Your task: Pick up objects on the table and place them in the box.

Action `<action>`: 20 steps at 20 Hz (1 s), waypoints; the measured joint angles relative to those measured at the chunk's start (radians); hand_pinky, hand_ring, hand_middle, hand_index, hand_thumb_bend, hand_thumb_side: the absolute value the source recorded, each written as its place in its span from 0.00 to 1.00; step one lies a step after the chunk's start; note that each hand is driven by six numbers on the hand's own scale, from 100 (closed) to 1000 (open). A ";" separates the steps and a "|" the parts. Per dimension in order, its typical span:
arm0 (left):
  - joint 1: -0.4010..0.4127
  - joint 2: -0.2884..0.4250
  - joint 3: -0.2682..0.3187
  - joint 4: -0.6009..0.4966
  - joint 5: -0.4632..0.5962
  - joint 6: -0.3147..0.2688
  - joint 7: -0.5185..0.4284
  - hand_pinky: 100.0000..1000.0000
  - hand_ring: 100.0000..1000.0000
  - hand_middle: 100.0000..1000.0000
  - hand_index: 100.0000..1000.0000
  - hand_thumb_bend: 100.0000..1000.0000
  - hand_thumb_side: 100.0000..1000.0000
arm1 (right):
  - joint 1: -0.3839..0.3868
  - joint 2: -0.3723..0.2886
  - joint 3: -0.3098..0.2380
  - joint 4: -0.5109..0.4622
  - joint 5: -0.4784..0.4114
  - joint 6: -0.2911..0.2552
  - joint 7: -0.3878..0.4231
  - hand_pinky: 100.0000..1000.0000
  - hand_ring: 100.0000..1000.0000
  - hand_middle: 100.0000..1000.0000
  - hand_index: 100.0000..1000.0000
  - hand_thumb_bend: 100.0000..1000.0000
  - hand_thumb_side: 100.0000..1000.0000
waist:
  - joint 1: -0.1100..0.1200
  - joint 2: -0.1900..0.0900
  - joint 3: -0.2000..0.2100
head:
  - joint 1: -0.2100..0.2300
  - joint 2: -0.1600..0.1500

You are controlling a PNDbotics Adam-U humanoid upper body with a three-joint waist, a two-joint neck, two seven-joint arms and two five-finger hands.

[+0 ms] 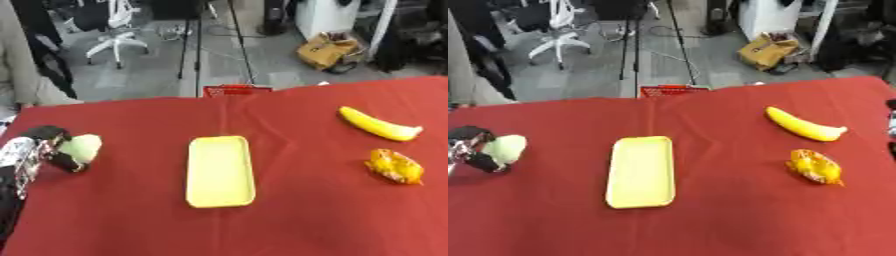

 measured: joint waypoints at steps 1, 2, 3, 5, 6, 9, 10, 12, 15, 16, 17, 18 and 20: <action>0.002 -0.002 0.001 0.002 -0.006 0.005 0.034 0.83 0.81 0.81 0.87 0.65 0.35 | 0.000 0.000 0.000 0.000 0.000 0.000 0.000 0.59 0.64 0.76 0.84 0.00 0.63 | 0.000 0.000 0.000 | 0.000 0.000; 0.003 -0.003 0.003 0.005 -0.012 0.009 0.065 0.83 0.81 0.80 0.87 0.64 0.35 | 0.000 0.000 0.000 0.000 0.000 0.000 0.000 0.59 0.64 0.76 0.84 0.00 0.63 | 0.000 0.000 -0.001 | 0.000 0.000; 0.005 -0.006 0.005 0.009 -0.015 0.012 0.091 0.83 0.81 0.80 0.87 0.64 0.35 | 0.000 0.000 0.000 0.000 0.000 0.000 0.000 0.59 0.64 0.76 0.84 0.00 0.63 | 0.000 0.000 -0.001 | 0.000 0.000; 0.005 -0.011 0.005 0.021 -0.017 0.013 0.124 0.83 0.81 0.80 0.87 0.64 0.35 | 0.000 0.000 0.000 0.000 0.000 0.000 0.001 0.59 0.64 0.76 0.84 0.00 0.63 | 0.000 0.000 -0.002 | 0.000 0.000; 0.005 -0.014 0.005 0.027 -0.017 0.013 0.134 0.83 0.80 0.78 0.86 0.63 0.34 | 0.000 0.000 0.000 0.000 0.000 0.000 0.001 0.59 0.64 0.76 0.84 0.00 0.63 | 0.000 0.000 -0.003 | 0.000 0.000; 0.006 -0.025 0.005 0.046 -0.016 0.009 0.143 0.83 0.80 0.77 0.85 0.61 0.33 | 0.000 0.000 0.000 0.000 0.000 -0.002 0.003 0.59 0.64 0.76 0.84 0.00 0.63 | 0.000 0.001 -0.005 | -0.001 0.000; 0.006 -0.028 0.005 0.052 -0.015 0.008 0.142 0.83 0.80 0.77 0.84 0.60 0.32 | 0.000 0.000 0.000 0.000 0.000 -0.002 0.003 0.59 0.64 0.76 0.84 0.00 0.63 | 0.000 0.001 -0.006 | -0.001 0.000; 0.006 -0.028 0.005 0.061 -0.012 0.003 0.135 0.80 0.73 0.70 0.79 0.51 0.31 | 0.000 0.000 0.000 0.000 0.000 -0.002 0.003 0.59 0.64 0.76 0.84 0.00 0.63 | 0.000 0.001 -0.006 | -0.001 0.000; 0.006 -0.034 0.005 0.064 -0.011 0.004 0.138 0.73 0.60 0.55 0.68 0.42 0.29 | 0.000 0.000 0.000 0.000 0.000 -0.003 0.005 0.59 0.64 0.76 0.84 0.00 0.63 | 0.000 0.001 -0.007 | -0.001 0.000; 0.006 -0.037 0.005 0.064 -0.015 0.008 0.152 0.73 0.60 0.55 0.68 0.42 0.29 | 0.000 0.000 0.000 0.000 0.000 -0.002 0.005 0.59 0.64 0.76 0.84 0.00 0.63 | 0.000 0.001 -0.008 | -0.001 0.000; 0.006 -0.039 0.005 0.065 -0.019 0.013 0.168 0.73 0.60 0.55 0.68 0.42 0.29 | 0.000 0.000 0.000 0.000 0.000 -0.002 0.006 0.59 0.64 0.76 0.84 0.00 0.63 | 0.000 0.001 -0.009 | -0.001 0.000; 0.006 -0.042 0.005 0.067 -0.022 0.016 0.184 0.63 0.45 0.37 0.48 0.22 0.30 | 0.000 0.000 0.000 0.000 0.000 -0.002 0.006 0.59 0.64 0.76 0.84 0.00 0.63 | 0.000 0.001 -0.010 | -0.001 0.000; 0.006 -0.046 0.005 0.066 -0.027 0.027 0.235 0.59 0.42 0.31 0.41 0.11 0.30 | 0.000 0.000 0.000 0.000 0.000 -0.002 0.006 0.59 0.64 0.76 0.84 0.00 0.63 | 0.000 0.001 -0.010 | -0.001 0.000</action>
